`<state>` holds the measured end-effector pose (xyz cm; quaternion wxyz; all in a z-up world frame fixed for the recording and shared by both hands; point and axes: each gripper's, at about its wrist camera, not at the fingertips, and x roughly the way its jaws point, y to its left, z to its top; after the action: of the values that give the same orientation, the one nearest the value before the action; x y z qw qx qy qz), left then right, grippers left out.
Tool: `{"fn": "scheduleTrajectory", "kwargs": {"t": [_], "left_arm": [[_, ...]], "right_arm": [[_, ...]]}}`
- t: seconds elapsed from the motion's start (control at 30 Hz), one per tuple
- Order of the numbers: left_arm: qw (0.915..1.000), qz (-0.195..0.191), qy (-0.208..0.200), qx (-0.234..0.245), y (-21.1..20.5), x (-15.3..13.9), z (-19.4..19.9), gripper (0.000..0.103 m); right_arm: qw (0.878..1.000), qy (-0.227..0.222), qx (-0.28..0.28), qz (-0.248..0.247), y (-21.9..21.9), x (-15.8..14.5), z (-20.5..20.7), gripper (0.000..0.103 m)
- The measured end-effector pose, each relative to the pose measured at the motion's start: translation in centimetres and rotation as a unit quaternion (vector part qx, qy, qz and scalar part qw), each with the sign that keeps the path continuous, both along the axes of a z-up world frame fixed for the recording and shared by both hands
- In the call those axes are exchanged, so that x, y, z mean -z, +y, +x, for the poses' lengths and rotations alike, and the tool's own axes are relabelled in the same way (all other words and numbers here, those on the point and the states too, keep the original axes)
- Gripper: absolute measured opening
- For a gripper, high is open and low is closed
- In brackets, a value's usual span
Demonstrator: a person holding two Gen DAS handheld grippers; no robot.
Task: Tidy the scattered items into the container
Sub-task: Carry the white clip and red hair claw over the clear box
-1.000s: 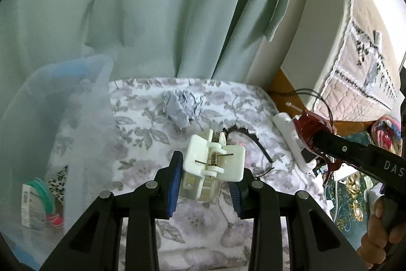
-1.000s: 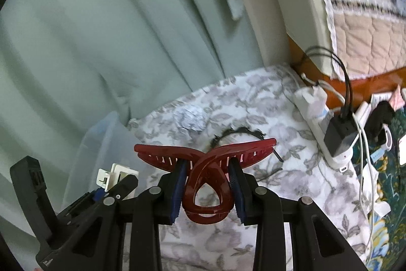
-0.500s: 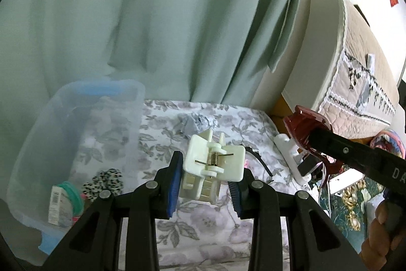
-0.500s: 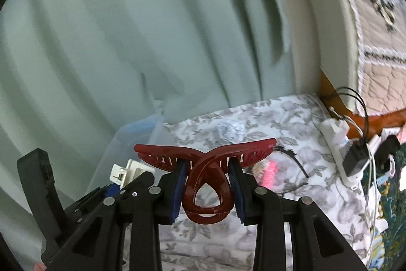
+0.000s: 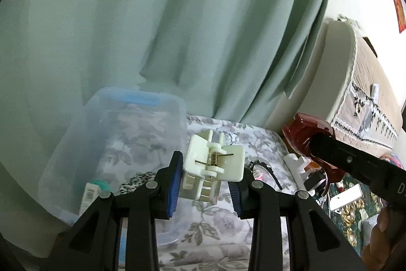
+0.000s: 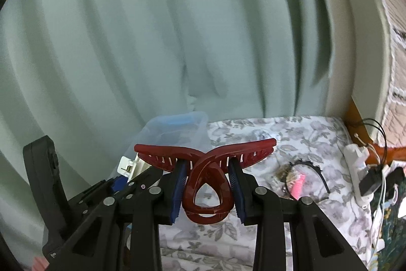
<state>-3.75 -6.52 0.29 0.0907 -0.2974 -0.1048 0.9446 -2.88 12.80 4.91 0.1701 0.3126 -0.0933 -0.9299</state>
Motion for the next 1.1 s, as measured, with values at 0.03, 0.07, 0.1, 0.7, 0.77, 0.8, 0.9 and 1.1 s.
{"fn": "scheduleTrajectory", "kwargs": {"t": [0.03, 0.07, 0.1, 0.7, 0.77, 0.8, 0.9, 1.1], "left_arm": [[1.0000, 0.002, 0.002, -0.005, -0.5, 0.0, 0.2, 0.035], [1.0000, 0.004, 0.003, -0.008, -0.9, 0.0, 0.3, 0.035], [0.9999, 0.006, 0.004, -0.013, -1.4, 0.0, 0.4, 0.035], [0.9944, 0.034, 0.001, -0.100, -10.0, 1.4, 1.2, 0.035], [0.9938, 0.036, -0.002, -0.105, -10.6, 1.6, 1.0, 0.035], [0.9936, 0.037, -0.004, -0.106, -10.8, 1.8, 1.0, 0.035], [0.9931, 0.040, -0.009, -0.110, -11.6, 2.2, 0.7, 0.035], [0.9923, 0.042, -0.019, -0.115, -12.5, 2.7, 0.1, 0.035]], "right_arm": [[1.000, 0.001, -0.004, 0.002, -0.4, -0.1, 0.0, 0.036], [1.000, 0.003, -0.009, 0.005, -0.9, -0.2, 0.0, 0.036], [1.000, 0.004, -0.014, 0.007, -1.4, -0.2, 0.0, 0.036], [0.993, -0.010, -0.101, 0.058, -9.8, 0.7, -1.7, 0.036], [0.992, -0.016, -0.105, 0.060, -10.5, 1.0, -2.2, 0.036], [0.992, -0.018, -0.107, 0.062, -10.8, 1.1, -2.4, 0.036], [0.991, -0.024, -0.116, 0.069, -11.8, 1.5, -3.0, 0.036], [0.988, -0.042, -0.130, 0.078, -13.5, 2.6, -4.3, 0.036]]}}
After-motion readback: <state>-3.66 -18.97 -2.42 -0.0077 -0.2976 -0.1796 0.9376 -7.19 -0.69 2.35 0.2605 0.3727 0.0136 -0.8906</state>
